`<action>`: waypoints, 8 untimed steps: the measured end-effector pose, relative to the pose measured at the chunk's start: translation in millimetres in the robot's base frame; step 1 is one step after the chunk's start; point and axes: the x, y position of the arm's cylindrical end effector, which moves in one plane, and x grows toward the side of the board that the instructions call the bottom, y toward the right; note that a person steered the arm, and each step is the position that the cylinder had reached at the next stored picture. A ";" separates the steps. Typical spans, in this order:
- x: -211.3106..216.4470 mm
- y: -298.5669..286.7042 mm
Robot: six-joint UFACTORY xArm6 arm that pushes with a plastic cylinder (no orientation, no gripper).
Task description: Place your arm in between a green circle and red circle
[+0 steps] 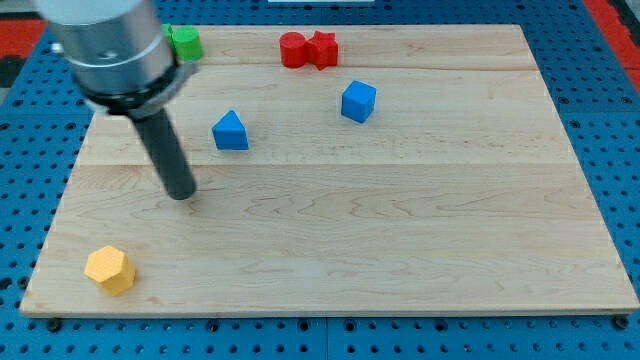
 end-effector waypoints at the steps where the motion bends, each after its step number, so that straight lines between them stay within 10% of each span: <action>1: -33.1 -24.6; 6: -131.8 -146.9; 8: -188.4 -23.4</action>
